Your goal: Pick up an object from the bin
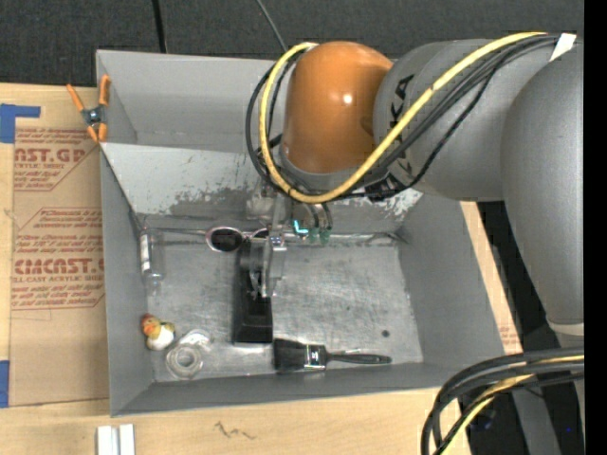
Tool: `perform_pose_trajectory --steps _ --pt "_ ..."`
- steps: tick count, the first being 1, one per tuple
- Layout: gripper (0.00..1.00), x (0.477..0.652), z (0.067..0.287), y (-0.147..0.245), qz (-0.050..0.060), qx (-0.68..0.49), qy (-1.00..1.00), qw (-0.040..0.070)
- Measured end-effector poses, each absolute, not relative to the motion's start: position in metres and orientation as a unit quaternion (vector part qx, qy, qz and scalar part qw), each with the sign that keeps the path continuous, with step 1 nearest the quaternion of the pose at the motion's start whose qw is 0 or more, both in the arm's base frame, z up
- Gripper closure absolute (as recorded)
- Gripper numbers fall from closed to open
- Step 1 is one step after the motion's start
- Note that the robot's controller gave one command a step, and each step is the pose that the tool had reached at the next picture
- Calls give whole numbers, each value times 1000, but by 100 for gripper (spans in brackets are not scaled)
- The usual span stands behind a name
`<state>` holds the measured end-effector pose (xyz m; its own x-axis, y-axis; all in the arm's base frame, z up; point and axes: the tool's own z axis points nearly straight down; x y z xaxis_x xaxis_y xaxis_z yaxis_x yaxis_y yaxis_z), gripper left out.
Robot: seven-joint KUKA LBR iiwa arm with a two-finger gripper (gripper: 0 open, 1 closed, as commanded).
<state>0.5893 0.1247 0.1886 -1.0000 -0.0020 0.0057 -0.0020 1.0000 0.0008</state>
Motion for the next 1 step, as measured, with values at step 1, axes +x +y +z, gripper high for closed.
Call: perform_pose_trajectory --steps 1 --pt "100 591 193 124 -1 0 -1000 -1"
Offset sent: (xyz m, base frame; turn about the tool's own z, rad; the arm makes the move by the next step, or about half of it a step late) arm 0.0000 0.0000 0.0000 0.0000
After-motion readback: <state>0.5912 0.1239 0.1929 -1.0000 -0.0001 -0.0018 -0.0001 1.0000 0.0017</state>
